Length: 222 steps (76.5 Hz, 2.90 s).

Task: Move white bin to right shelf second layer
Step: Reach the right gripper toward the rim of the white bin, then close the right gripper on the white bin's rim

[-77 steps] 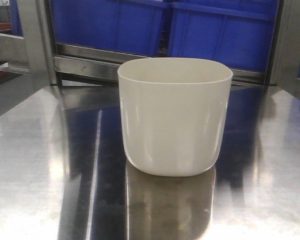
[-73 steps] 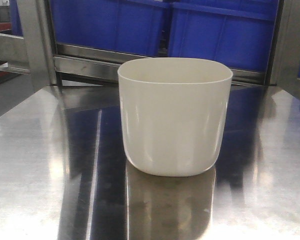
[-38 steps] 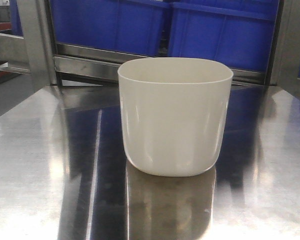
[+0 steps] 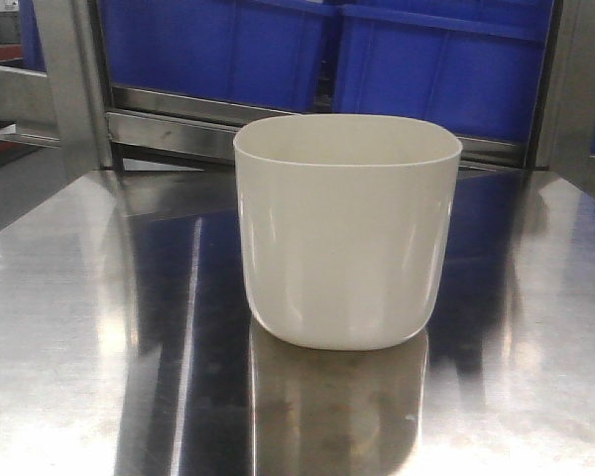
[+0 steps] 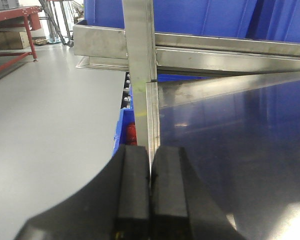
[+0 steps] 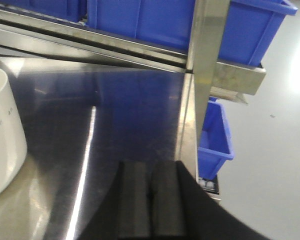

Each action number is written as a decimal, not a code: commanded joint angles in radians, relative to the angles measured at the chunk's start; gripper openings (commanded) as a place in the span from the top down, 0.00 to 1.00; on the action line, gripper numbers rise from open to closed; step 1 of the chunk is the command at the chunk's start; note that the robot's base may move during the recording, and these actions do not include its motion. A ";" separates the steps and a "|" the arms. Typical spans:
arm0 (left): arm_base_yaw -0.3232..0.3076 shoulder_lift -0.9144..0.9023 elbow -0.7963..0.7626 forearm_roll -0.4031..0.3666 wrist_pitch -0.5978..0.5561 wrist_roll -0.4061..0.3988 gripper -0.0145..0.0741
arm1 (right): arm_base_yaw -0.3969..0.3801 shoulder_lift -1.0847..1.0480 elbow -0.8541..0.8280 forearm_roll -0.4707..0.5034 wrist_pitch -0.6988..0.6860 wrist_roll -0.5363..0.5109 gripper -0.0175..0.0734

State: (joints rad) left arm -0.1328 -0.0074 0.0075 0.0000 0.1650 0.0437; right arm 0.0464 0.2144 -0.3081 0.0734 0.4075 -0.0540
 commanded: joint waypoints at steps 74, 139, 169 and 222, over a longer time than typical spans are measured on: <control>-0.003 -0.014 0.037 0.000 -0.088 -0.005 0.74 | 0.323 0.645 -0.431 -0.251 0.198 0.576 0.44; -0.003 -0.014 0.037 0.000 -0.088 -0.005 0.74 | 0.602 1.248 -1.075 -0.325 0.610 0.804 0.44; -0.003 -0.014 0.037 0.000 -0.088 -0.005 0.74 | 0.589 1.331 -1.066 -0.228 0.605 0.805 0.44; -0.003 -0.014 0.037 0.000 -0.088 -0.005 0.74 | 0.559 1.369 -1.054 -0.241 0.609 0.805 0.73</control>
State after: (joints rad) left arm -0.1328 -0.0074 0.0075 0.0000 0.1650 0.0437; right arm 0.6127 1.6240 -1.3424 -0.1443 1.0363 0.7498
